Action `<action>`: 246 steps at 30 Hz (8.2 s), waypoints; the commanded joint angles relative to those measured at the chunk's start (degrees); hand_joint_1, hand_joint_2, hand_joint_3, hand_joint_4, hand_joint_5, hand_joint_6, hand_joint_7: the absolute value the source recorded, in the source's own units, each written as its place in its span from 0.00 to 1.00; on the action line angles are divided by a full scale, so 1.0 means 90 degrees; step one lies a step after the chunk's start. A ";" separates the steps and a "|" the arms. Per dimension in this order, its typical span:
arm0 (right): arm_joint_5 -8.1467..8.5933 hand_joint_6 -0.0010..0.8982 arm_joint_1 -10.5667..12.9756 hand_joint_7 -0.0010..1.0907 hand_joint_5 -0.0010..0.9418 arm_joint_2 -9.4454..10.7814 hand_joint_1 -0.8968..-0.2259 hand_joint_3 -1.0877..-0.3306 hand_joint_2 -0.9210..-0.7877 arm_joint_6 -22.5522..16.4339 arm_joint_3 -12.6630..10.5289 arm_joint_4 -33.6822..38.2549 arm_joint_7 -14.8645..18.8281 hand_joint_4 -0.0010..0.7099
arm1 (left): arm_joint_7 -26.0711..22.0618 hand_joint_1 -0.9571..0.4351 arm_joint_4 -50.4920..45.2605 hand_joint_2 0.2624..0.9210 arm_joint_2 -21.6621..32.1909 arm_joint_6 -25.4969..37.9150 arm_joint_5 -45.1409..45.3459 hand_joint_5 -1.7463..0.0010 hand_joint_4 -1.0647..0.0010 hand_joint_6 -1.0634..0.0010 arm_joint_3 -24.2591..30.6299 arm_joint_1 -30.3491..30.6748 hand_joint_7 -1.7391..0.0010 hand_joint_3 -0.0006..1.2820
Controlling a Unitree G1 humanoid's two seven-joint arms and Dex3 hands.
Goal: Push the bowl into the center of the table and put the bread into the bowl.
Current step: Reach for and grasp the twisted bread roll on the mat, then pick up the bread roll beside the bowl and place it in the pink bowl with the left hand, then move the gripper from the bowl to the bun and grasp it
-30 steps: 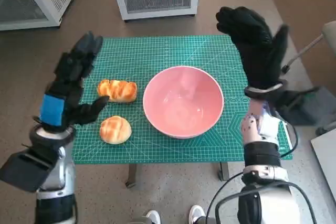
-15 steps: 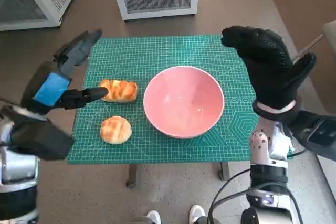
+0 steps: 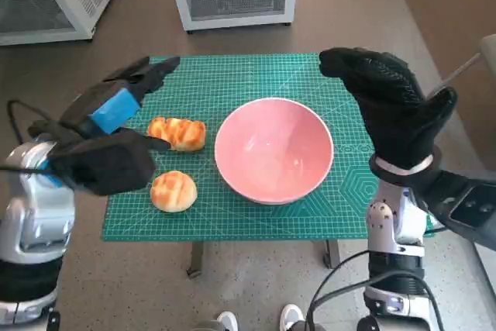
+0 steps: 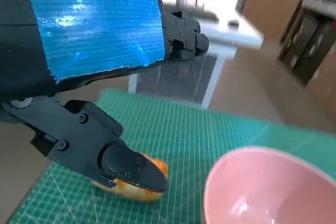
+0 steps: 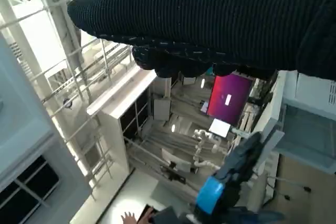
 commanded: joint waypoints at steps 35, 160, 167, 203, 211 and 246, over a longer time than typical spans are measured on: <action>-0.0156 0.13 0.0408 0.63 0.01 -0.0134 0.50 0.86 0.00 -0.0150 0.0190 -0.0034 -0.0221 0.56 | 0.0467 0.72 0.5129 0.69 -0.0921 -0.0196 0.1088 0.99 0.92 0.79 -0.1999 -0.2110 0.98 0.02; 0.0006 0.07 0.0658 0.66 0.00 -0.0175 0.53 0.77 0.00 -0.0094 0.0210 -0.0016 -0.0012 0.52 | 0.0807 0.51 0.0048 0.82 -0.1231 -0.1799 0.0782 1.00 0.82 0.73 -0.1337 -0.0165 0.89 0.02; -0.0023 0.07 0.0675 0.66 0.00 -0.0149 0.53 0.77 0.00 -0.0109 0.0233 -0.0033 -0.0038 0.52 | 0.0401 0.42 -0.0544 0.83 -0.1074 -0.1451 0.0648 1.00 0.92 0.76 -0.1075 0.0045 0.92 0.01; 0.0028 0.05 0.0637 0.69 0.00 -0.0070 0.53 0.75 0.00 -0.0032 0.0297 0.0043 -0.0004 0.51 | -0.1072 0.54 -0.3464 0.70 0.0847 -0.0031 -0.0499 1.00 0.88 0.73 0.1642 0.2570 0.97 0.00; 0.0048 0.04 0.0622 0.70 0.00 -0.0071 0.53 0.74 0.00 0.0048 0.0305 0.0018 0.0012 0.51 | -0.1155 0.81 -0.3455 0.78 0.0841 0.0243 -0.0764 1.00 0.89 0.73 0.1675 0.2940 0.99 0.02; 0.0126 0.02 0.0726 0.73 0.00 -0.0189 0.51 0.74 0.00 0.0380 0.0234 -0.0146 0.0122 0.50 | 0.0225 0.71 -0.1541 0.74 0.0175 0.0070 0.0702 1.00 0.86 0.70 -0.0356 0.2791 0.99 0.00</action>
